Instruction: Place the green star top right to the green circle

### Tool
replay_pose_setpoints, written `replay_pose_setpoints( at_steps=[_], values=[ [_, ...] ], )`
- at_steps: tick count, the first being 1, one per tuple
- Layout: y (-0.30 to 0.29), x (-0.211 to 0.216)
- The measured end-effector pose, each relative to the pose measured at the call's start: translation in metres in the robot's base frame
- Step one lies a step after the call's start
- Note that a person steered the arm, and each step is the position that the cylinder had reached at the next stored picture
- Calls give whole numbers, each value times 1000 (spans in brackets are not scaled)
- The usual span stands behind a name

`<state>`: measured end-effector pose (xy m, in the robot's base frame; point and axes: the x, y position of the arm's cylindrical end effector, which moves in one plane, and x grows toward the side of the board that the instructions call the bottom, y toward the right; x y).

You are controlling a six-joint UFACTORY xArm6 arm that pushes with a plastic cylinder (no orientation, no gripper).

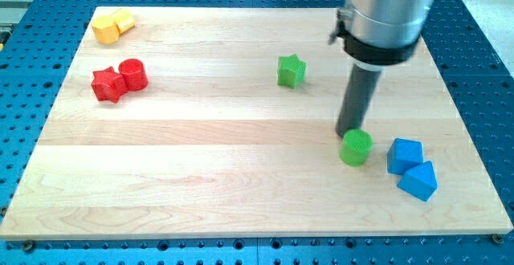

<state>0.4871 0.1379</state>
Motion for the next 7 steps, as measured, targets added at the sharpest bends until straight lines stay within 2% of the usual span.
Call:
replay_pose_setpoints(
  at_steps=[1, 2, 3, 4, 5, 6, 7],
  values=[
    [-32, -2],
    [-6, 24],
    [-9, 28],
    [-104, 5],
    [-125, -72],
    [-123, -133],
    [-79, -132]
  ],
)
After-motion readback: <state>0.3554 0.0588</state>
